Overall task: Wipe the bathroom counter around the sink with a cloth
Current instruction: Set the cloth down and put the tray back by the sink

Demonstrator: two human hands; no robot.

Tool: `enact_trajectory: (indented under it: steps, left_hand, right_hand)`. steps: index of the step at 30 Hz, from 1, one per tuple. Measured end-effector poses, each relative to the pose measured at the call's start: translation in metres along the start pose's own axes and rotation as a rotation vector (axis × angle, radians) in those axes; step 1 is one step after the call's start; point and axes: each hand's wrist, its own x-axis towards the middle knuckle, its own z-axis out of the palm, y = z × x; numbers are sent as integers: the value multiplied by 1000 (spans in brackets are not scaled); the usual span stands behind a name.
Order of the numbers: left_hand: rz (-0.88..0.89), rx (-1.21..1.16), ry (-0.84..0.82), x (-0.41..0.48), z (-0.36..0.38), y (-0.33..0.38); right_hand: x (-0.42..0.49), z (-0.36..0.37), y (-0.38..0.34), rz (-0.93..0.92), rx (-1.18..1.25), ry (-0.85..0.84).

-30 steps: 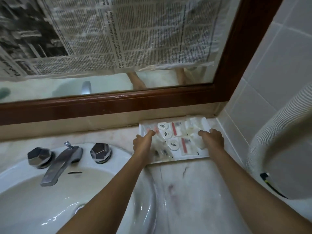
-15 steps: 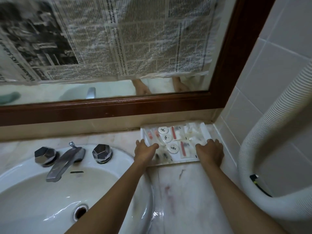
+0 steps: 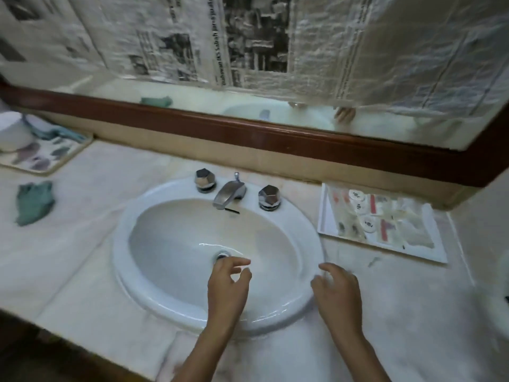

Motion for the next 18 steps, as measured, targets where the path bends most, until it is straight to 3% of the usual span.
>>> enact_trajectory:
  steps: [10, 18]
  left_hand:
    - [14, 373, 128, -19, -242, -129]
    - [-113, 313, 321, 14, -405, -183]
  right_hand:
    - [-114, 155, -130, -305, -100, -286]
    - [-157, 275, -246, -422, -82, -444]
